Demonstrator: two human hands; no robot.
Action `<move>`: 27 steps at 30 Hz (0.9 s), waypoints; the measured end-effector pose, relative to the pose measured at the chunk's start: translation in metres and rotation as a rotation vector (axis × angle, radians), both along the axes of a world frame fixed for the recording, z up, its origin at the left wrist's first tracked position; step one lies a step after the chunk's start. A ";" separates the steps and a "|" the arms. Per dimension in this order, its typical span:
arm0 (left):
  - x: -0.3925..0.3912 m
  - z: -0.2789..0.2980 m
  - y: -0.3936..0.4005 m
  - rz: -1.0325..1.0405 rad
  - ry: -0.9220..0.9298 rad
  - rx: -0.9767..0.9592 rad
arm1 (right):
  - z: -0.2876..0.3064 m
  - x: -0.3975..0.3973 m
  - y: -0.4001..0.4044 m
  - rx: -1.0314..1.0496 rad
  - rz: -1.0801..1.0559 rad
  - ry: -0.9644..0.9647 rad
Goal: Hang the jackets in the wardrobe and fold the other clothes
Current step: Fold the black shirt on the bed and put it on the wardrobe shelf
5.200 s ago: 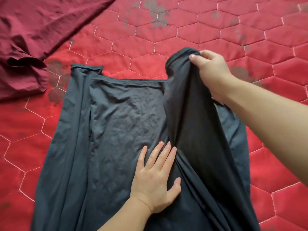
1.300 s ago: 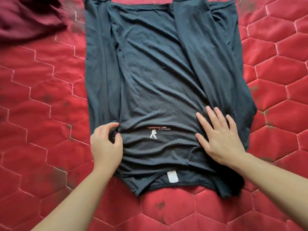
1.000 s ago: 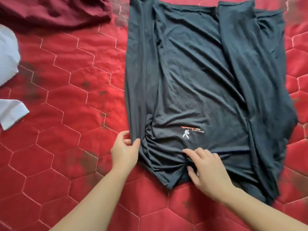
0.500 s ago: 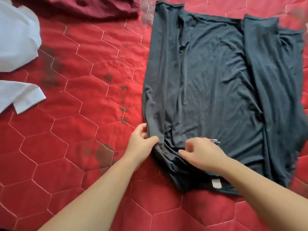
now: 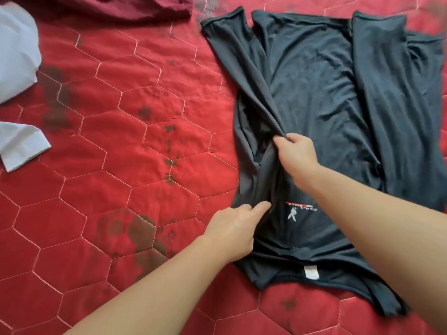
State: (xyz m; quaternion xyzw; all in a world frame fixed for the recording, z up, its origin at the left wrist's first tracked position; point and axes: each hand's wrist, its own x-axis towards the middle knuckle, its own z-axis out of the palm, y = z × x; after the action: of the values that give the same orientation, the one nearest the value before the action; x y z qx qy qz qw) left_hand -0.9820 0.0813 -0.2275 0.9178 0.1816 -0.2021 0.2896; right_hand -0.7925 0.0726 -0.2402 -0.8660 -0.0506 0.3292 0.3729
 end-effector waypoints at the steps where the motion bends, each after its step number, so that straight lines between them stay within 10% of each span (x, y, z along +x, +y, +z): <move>1: -0.002 -0.003 0.003 -0.001 0.029 0.000 | -0.001 0.005 -0.004 0.086 -0.146 0.123; 4: -0.007 -0.008 0.007 0.002 0.090 -0.014 | -0.001 0.021 -0.010 0.319 -0.526 0.483; 7: -0.007 -0.010 0.015 0.008 0.179 -0.117 | 0.002 0.035 -0.008 0.453 -0.438 0.690; 11: 0.015 0.001 0.035 0.176 0.190 -0.206 | 0.011 0.039 0.003 0.245 0.155 0.552; 16: 0.082 0.000 0.084 0.404 -0.364 0.050 | 0.004 0.041 -0.001 0.213 -0.043 0.590; 20: 0.125 -0.022 0.126 0.065 -0.278 0.361 | -0.018 0.040 -0.024 0.080 0.078 0.469; 27: 0.170 -0.047 0.167 0.151 -0.152 0.518 | -0.021 0.054 -0.023 0.027 0.373 0.420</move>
State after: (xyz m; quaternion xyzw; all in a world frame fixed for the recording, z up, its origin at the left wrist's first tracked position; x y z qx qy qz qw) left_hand -0.8124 0.2487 -0.2740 0.9577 0.2727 -0.0574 0.0723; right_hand -0.7380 0.0494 -0.2610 -0.7496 -0.1350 0.5636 0.3197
